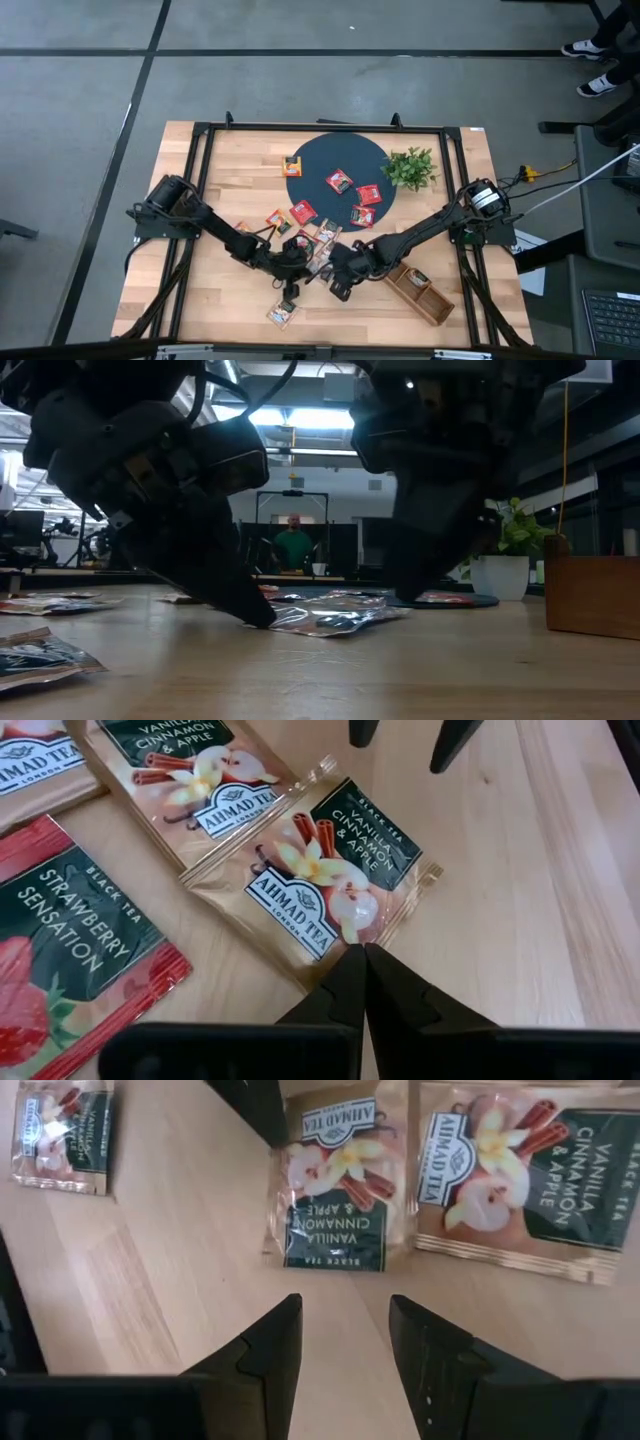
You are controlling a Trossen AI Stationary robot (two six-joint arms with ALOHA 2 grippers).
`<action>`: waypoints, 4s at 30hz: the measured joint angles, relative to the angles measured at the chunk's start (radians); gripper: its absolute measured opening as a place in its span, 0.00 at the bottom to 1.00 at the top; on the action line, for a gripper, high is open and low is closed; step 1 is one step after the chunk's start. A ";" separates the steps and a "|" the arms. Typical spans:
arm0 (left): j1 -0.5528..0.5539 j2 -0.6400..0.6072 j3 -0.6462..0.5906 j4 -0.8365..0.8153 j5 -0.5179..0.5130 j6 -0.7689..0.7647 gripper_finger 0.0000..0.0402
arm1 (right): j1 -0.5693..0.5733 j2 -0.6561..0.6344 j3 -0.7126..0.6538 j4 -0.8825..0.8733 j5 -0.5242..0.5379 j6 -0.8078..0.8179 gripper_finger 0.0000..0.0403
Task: Pick & Place Tea
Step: Put the brown tea bag into the middle section of the wooden organizer
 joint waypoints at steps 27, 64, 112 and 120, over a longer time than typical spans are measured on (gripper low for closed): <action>0.001 0.002 -0.002 0.031 -0.015 0.018 0.01 | -0.029 0.000 -0.172 0.301 0.046 0.026 0.37; 0.140 -0.356 -0.004 -0.194 0.114 0.019 0.15 | -0.064 -0.001 -0.103 0.320 0.027 -0.389 0.01; 0.149 -0.358 -0.010 -0.251 0.178 0.097 0.01 | -0.153 -0.022 0.009 0.175 -0.130 -0.525 0.32; 0.122 -0.359 -0.102 -0.007 0.118 0.078 0.01 | -0.104 -0.145 0.009 0.032 0.039 -0.520 0.34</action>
